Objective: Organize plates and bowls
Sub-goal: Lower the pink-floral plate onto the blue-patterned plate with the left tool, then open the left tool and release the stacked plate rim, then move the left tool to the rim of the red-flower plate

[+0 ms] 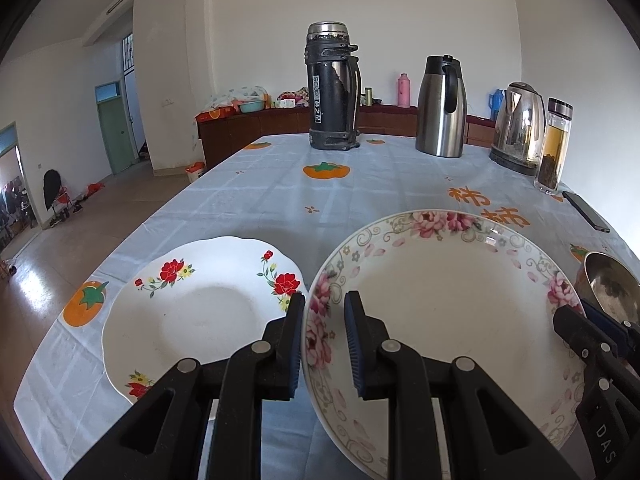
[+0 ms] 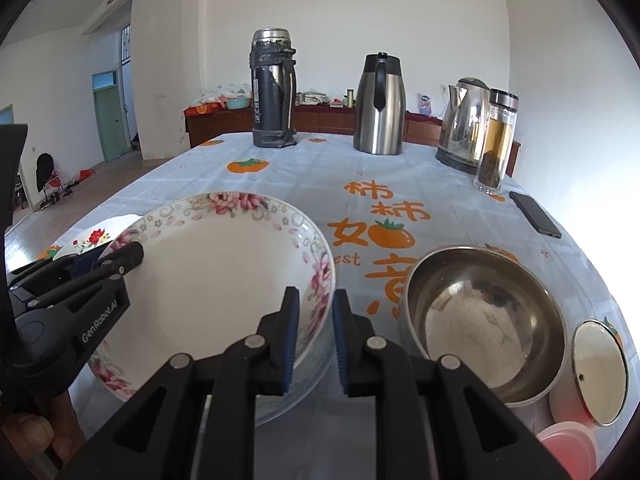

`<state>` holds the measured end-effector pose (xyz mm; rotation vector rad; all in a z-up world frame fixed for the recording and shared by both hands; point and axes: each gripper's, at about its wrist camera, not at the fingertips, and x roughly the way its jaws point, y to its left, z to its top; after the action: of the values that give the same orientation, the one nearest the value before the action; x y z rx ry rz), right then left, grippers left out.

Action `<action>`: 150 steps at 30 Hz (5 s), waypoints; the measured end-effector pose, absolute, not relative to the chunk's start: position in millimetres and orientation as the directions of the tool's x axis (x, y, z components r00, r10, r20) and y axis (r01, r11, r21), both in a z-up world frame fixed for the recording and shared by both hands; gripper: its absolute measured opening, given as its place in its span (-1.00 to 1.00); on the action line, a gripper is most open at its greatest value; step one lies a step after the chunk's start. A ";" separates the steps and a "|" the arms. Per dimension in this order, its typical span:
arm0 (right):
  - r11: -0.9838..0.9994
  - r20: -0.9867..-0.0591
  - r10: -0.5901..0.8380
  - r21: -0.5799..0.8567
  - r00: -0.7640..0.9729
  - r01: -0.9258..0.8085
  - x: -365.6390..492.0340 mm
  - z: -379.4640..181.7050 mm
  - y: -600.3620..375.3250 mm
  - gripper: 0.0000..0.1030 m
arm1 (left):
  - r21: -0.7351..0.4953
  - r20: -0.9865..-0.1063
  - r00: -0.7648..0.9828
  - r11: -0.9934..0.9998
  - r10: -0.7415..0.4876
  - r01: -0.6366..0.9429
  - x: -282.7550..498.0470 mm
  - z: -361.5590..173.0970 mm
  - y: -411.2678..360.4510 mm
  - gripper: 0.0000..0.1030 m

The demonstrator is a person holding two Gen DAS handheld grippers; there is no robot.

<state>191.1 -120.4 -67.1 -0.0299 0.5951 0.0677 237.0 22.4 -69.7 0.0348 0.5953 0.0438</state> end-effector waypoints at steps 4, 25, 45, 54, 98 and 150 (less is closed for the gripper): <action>0.998 -0.567 0.051 -0.003 0.822 -0.064 192.5 -67.4 -121.6 -0.67 | 0.049 -0.569 0.821 0.999 0.046 -0.022 240.6 -70.9 20.3 -0.57; 0.999 -0.618 0.036 -0.003 0.786 -0.048 201.9 -73.7 -123.9 -0.66 | 0.041 -0.638 0.770 0.999 0.024 0.003 254.5 -78.7 17.5 -0.57; 0.999 -0.639 0.031 -0.011 0.769 -0.050 207.4 -76.4 -122.7 -0.65 | 0.040 -0.655 0.755 0.999 0.026 0.000 256.7 -80.8 18.4 -0.57; 0.998 -0.637 0.034 -0.013 0.770 -0.055 207.0 -76.2 -121.9 -0.62 | 0.020 -0.657 0.754 1.000 0.012 0.002 258.5 -82.0 19.9 -0.57; 0.991 -0.571 0.075 -0.050 0.817 -0.126 189.5 -67.2 -115.7 -0.11 | -0.094 -0.618 0.784 0.996 -0.059 0.001 245.3 -75.4 38.9 0.12; 0.862 -0.808 0.296 -0.003 0.509 -0.506 271.4 -79.1 56.2 -0.51 | 0.022 -0.743 0.629 0.947 0.230 -0.321 263.1 -93.7 200.6 0.14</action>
<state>271.4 56.2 -79.1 -0.2525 0.9175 0.4891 263.1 200.6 -93.7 -0.1167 0.8330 0.3164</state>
